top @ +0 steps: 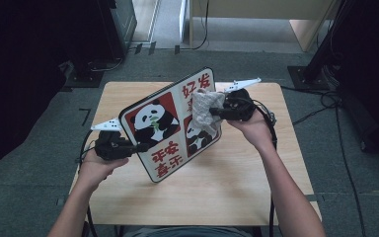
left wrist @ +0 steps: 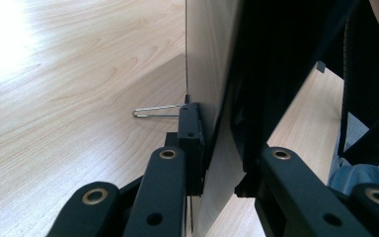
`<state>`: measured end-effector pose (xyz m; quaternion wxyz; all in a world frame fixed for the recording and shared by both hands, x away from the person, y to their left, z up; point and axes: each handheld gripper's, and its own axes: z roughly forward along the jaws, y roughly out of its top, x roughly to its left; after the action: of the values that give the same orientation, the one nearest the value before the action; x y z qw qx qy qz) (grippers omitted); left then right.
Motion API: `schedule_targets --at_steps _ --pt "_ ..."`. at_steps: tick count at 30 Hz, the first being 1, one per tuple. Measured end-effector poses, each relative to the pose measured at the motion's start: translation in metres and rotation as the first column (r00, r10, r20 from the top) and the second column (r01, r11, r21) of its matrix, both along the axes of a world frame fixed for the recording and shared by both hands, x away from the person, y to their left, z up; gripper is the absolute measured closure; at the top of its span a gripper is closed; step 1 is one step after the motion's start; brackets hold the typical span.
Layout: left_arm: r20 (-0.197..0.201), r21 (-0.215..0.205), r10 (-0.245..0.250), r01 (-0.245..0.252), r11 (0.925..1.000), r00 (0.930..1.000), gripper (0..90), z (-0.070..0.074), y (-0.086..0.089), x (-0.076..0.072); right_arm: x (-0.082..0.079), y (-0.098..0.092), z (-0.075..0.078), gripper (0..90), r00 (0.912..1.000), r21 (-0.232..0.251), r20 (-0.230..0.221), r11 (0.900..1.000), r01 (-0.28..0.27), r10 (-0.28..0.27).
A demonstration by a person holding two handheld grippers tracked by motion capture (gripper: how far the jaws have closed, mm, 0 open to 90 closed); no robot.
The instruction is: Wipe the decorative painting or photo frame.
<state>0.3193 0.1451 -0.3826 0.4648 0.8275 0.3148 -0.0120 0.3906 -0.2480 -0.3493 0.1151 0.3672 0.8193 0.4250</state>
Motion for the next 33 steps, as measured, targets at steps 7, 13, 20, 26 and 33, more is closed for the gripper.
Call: schedule_targets --at_steps 7,13,20,26,33 --pt "-0.001 0.001 0.0 0.0 1.0 1.0 79.4 0.0 0.0 0.0 -0.002 -0.001 -0.011 69.8 0.9998 -0.015 -0.017 1.0 0.01 -0.01" --pt "0.0 0.0 0.0 0.0 1.0 1.0 79.4 0.0 0.0 0.0 -0.003 -0.002 -0.019 69.5 0.9996 -0.022 -0.019 1.0 0.02 -0.02" --pt "-0.001 -0.002 0.0 0.0 1.0 1.0 79.2 0.0 0.0 -0.001 -0.004 -0.003 -0.027 69.4 0.9994 -0.018 -0.01 0.999 0.033 -0.033" --pt "-0.002 -0.005 -0.001 0.001 1.0 1.0 79.1 0.0 0.0 -0.001 -0.006 -0.004 -0.035 69.3 0.9991 -0.034 -0.006 0.999 0.041 -0.041" --pt "-0.003 -0.003 -0.005 0.005 1.0 1.0 78.7 0.0 0.0 -0.001 -0.008 -0.002 -0.045 69.0 0.9991 -0.066 -0.008 0.997 0.041 -0.041"
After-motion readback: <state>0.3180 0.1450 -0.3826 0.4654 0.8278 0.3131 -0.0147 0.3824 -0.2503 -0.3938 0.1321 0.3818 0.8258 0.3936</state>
